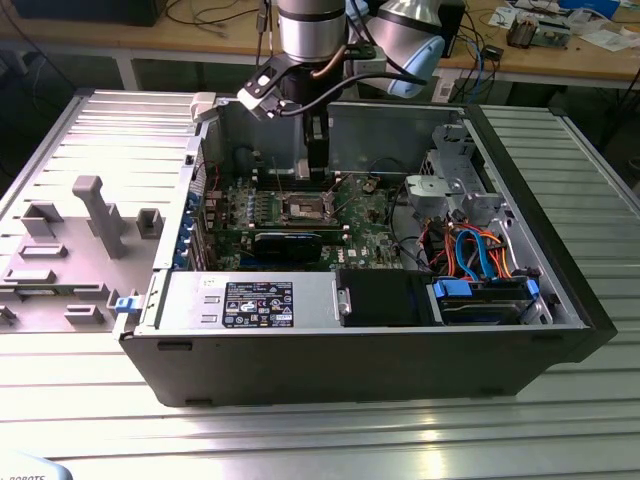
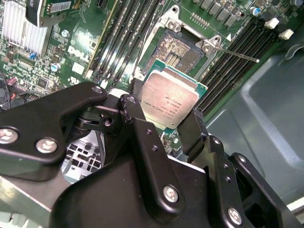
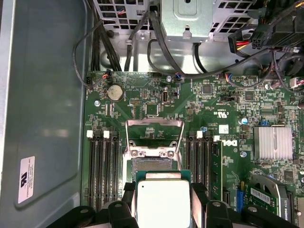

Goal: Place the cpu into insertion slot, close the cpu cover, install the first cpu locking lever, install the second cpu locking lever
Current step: 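Place the cpu into insertion slot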

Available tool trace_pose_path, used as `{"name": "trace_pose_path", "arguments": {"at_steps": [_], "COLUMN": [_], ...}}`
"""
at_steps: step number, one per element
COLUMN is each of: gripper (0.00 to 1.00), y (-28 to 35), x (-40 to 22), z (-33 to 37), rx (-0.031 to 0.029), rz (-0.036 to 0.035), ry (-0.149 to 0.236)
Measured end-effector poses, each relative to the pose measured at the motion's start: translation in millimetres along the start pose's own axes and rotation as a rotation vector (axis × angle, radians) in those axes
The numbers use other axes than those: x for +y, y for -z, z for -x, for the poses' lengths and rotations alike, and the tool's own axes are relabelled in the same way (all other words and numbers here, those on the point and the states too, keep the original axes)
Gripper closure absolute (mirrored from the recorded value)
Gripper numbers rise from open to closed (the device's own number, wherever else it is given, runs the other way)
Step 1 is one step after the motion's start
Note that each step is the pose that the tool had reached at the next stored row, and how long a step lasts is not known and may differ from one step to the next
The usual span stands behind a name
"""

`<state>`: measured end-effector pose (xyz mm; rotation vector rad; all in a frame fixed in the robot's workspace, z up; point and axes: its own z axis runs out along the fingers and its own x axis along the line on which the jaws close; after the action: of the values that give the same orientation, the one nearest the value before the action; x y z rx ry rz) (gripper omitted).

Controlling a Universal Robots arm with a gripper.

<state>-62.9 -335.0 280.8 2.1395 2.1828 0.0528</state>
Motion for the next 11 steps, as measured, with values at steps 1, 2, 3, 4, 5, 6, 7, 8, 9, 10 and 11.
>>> {"name": "trace_pose_path", "arguments": {"at_steps": [1, 2, 3, 4, 5, 6, 7, 8, 9, 10, 11], "gripper": [0.46, 0.46, 0.46, 0.46, 0.46, 0.46, 0.46, 0.46, 0.46, 0.46, 0.46], "y": [-1.8, -3.7, -7.7, -11.6, -14.4, -16.1, -18.0, -20.6, -24.6, -27.7, -31.3], "x": [-0.4, -0.7, -1.5, -2.1, -2.8, -3.3, -3.8, -4.5, -5.6, -6.1, -6.8], "z": [-0.1, -0.2, -0.3, -0.5, -0.6, -0.7, -0.8, -0.9, -1.0, -1.1, -1.3], "rx": [0.0001, 0.0, 0.0, 0.0004, 0.0006, 0.0005, 0.0007, 0.0007, 0.0007, 0.0007, 0.0007], "rz": [-0.0001, -0.0002, -0.0002, 0.0, 0.0001, 0.0001, 0.0001, 0.0001, 0.0, 0.0, 0.0], "ry": [0.0, 0.0, 0.001, 0.004, 0.007, 0.007, 0.007, 0.007, 0.007, 0.007, 0.006]}}
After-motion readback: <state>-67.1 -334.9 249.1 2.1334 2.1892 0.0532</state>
